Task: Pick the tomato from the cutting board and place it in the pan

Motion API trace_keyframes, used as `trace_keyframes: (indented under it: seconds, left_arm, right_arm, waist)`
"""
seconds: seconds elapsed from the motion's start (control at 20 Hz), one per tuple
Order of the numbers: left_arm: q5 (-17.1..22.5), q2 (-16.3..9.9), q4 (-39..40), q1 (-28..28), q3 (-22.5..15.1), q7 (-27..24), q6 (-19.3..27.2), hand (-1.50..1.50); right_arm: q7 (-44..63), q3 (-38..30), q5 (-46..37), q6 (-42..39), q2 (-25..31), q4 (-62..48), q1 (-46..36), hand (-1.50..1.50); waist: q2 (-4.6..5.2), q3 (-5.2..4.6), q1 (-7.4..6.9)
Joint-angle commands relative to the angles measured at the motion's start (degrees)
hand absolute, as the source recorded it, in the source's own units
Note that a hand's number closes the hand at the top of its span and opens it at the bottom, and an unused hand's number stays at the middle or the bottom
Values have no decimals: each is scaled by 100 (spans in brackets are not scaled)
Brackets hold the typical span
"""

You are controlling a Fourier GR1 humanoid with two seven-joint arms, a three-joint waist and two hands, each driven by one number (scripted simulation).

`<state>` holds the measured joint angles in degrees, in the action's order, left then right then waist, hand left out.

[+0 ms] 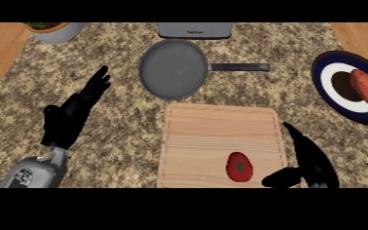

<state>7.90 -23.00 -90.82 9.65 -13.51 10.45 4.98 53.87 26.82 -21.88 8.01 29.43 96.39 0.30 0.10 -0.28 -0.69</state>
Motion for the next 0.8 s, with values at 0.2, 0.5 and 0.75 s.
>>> trace_keyframes:
  seconds: [0.2,0.5,0.75]
  left_arm:
    - [-160,260,-12,136,-205,67,46,0]
    - [-174,211,128,141,3,37,18,0]
    - [-159,155,7,114,124,27,-38,0]
  right_arm:
    - [2176,217,1410,-2084,-472,-83,-1357,-150]
    - [2869,522,1566,-1985,-891,-481,-1870,-150]
    - [3126,564,1573,-2063,-806,-618,-2064,-150]
  waist:
    - [14,14,-79]
    - [-10,17,2]
    - [-21,16,37]
